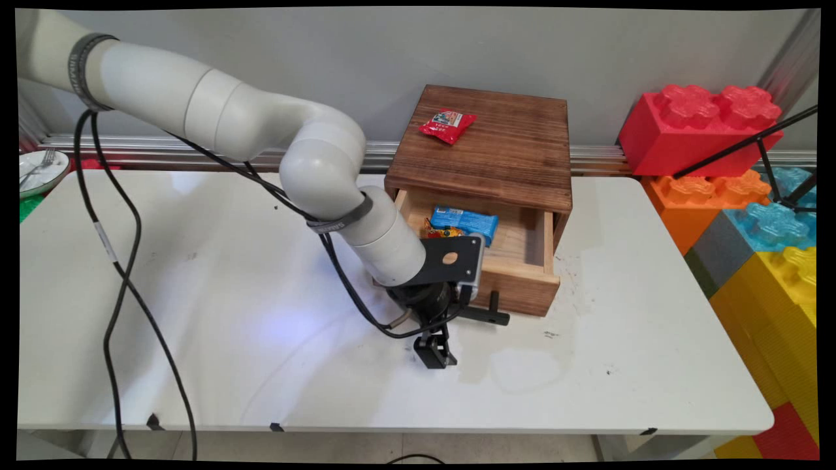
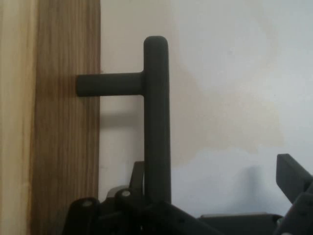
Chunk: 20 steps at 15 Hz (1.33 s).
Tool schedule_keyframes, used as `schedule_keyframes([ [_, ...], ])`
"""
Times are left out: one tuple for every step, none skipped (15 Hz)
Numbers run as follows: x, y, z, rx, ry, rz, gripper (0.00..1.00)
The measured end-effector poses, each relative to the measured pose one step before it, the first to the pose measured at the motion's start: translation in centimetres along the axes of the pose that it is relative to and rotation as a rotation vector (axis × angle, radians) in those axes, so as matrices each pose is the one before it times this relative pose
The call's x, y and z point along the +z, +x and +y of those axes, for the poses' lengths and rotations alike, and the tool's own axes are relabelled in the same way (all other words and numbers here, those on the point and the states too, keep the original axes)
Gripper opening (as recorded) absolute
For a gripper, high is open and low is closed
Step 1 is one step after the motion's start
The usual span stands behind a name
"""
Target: Open the drawer
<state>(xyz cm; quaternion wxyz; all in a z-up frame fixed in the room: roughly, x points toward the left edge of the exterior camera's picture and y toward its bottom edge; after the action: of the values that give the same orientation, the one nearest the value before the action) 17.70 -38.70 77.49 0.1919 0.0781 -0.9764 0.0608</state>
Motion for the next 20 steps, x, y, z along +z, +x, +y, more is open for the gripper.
schedule_keyframes([
  [-0.108,-0.012,0.276,-0.00176,-0.00229,0.00016,1.0],
  [-0.127,-0.011,0.342,-0.00095,-0.0032,0.00002,1.0],
  [-0.135,-0.034,0.349,-0.00065,-0.00338,0.00048,1.0],
  [-0.111,-0.023,0.313,0.00069,-0.00321,0.00046,1.0],
  [-0.119,-0.057,0.386,0.0001,-0.00403,0.00045,1.0],
  [-0.152,-0.08,0.399,-0.00027,-0.00328,0.00093,1.0],
  [-0.114,-0.033,0.368,0.00113,-0.00372,0.00071,1.0],
  [-0.135,-0.034,0.38,0.00177,-0.003,0.00137,1.0],
  [-0.136,-0.056,0.399,0.00172,-0.00311,0.00117,1.0],
  [-0.116,-0.058,0.321,0.00137,-0.00216,0.00071,1.0],
  [-0.126,-0.083,0.366,0.00244,-0.00217,0.00049,1.0],
  [-0.114,-0.124,0.34,0.00299,-0.00156,0.00038,1.0],
  [-0.074,-0.149,0.248,0.00279,-0.00067,-0.00049,1.0],
  [-0.048,-0.127,0.154,0.0021,-0.00008,-0.00049,1.0],
  [-0.063,-0.223,0.229,0.00306,0.00009,-0.00088,1.0],
  [-0.042,-0.252,0.214,0.00417,-0.00019,-0.00169,1.0],
  [-0.015,-0.202,0.202,0.00584,-0.00087,-0.00074,1.0],
  [-0.043,-0.235,0.204,0.0027,0.00014,-0.00069,1.0],
  [-0.014,-0.132,0.201,0.00666,-0.00078,0.00043,1.0],
  [-0.026,-0.107,0.228,0.00585,-0.00083,0.00132,1.0],
])
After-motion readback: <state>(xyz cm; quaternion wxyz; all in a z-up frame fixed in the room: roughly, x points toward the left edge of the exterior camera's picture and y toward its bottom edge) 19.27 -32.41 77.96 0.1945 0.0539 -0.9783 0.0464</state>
